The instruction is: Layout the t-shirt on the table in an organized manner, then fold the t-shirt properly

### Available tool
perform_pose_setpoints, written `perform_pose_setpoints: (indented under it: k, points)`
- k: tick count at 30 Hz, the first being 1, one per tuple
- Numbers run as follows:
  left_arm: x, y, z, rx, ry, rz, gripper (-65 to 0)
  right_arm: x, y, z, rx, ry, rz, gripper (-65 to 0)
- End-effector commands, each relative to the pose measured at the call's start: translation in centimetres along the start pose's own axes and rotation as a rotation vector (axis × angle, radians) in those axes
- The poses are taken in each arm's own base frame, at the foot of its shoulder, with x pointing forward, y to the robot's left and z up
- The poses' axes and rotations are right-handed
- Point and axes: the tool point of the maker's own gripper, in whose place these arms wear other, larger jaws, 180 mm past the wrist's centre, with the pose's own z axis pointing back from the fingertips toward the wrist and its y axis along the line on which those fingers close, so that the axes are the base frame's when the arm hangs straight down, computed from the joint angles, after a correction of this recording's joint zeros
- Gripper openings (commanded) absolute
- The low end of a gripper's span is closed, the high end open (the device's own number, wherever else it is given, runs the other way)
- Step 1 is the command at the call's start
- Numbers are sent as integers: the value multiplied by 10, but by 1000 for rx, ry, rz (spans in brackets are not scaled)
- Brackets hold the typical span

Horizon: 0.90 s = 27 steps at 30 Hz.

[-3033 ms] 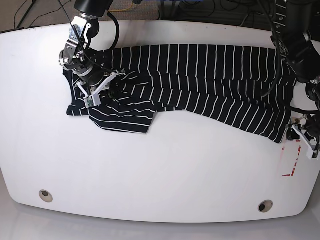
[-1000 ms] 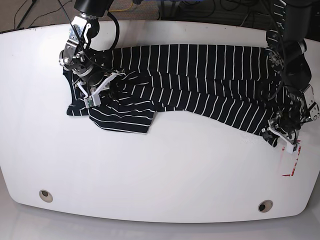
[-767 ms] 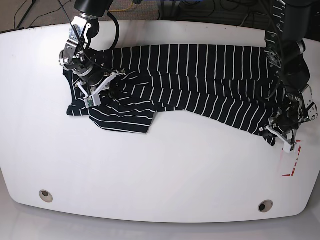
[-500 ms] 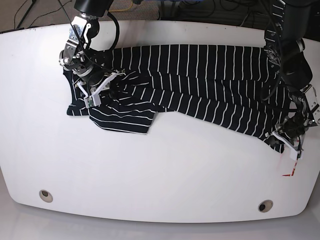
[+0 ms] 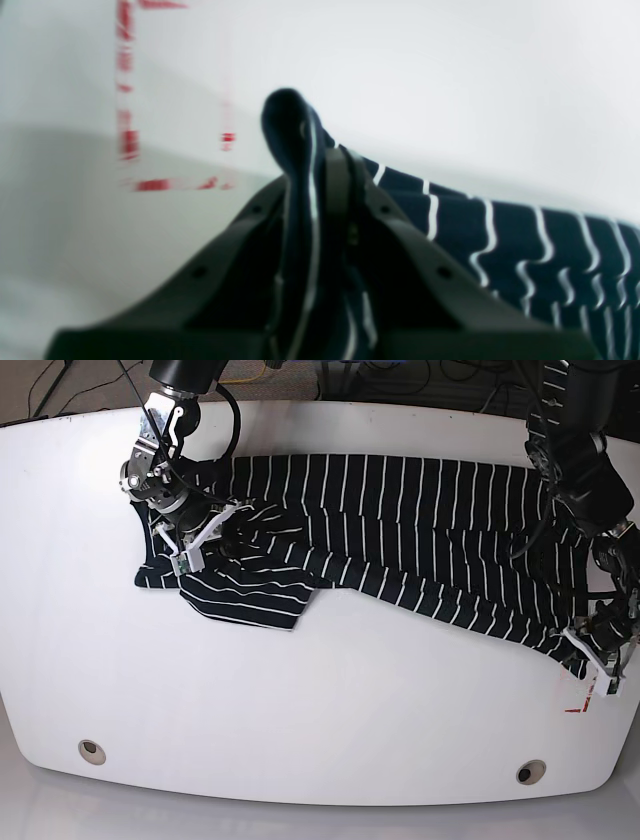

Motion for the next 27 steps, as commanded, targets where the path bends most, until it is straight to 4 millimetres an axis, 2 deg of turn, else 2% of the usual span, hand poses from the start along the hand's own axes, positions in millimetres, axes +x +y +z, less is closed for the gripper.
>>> perform_pose_setpoints:
  k: [1, 11, 15, 20, 27]
  points:
    - [23, 14, 18, 58, -49, -41, -633, -6, -5, 1, -20, 40, 15, -628]
    - [6, 14, 49, 138, -27, -152, -633, -2, -5, 0, -20, 34, 17, -628]
    - [-6, 11, 61, 164, -18, -196, -633, -1, -5, 0, -20, 32, 18, -628]
    - [-21, 17, 79, 205, -9, -210, -629, 0, -5, 0, -20, 30, 19, -628]
    - [-48, 18, 83, 208, 45, -212, -628, 0, -5, 0, -20, 30, 18, -628]
